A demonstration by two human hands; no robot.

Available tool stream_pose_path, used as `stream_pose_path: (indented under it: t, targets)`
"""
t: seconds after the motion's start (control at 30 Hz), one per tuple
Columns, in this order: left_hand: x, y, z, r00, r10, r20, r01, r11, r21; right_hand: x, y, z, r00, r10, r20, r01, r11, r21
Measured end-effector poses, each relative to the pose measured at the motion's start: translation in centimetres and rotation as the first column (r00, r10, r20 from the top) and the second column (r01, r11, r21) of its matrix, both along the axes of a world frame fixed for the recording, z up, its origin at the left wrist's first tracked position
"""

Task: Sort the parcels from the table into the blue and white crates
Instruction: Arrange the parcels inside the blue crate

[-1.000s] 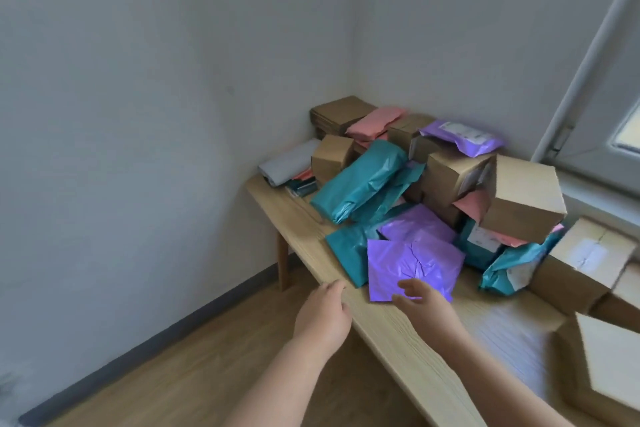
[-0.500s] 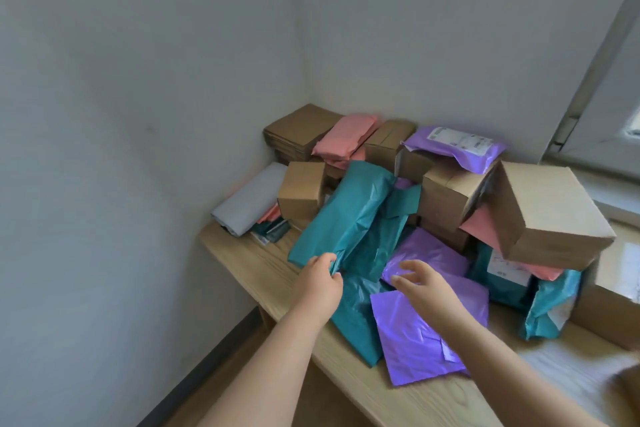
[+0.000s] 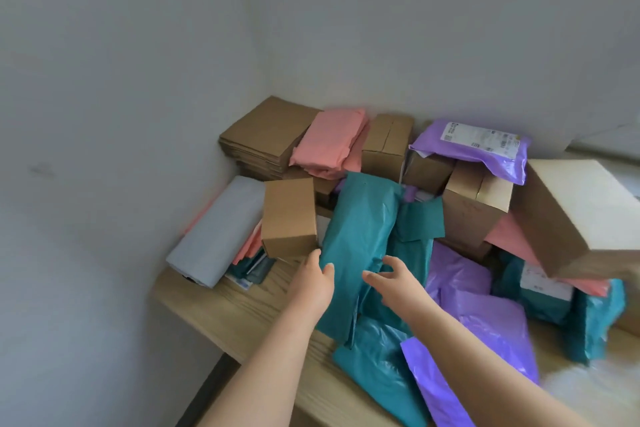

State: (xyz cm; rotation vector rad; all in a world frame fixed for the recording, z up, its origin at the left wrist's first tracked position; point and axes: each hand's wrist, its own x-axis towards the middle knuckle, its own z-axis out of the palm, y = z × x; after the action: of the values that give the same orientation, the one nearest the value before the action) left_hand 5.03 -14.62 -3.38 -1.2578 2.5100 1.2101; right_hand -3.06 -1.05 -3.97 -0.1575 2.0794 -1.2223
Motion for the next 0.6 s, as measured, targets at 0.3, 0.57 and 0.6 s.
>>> stream_pose_path:
  t: [0.3, 0.57, 0.6]
  targets:
    - [-1.3, -3.4, -1.7, 0.996, 0.000, -0.093, 0.032, 0.940, 0.340, 1.3, -2.8, -0.7, 0.959, -0.240, 0.150, 0.260, 0.957, -0.127]
    - [-0.4, -2.4, 1.2, 0.962, 0.141, -0.234, 0.011, 0.834, 0.551, 2.8, 0.5, 2.3, 0.957, -0.277, 0.087, 0.290, 0.930, -0.225]
    - [-0.3, -2.0, 2.0, 0.951, 0.175, -0.253, 0.001, 0.821, 0.571, 2.9, 1.0, 2.9, 0.959, -0.273, 0.070, 0.282, 0.929, -0.240]
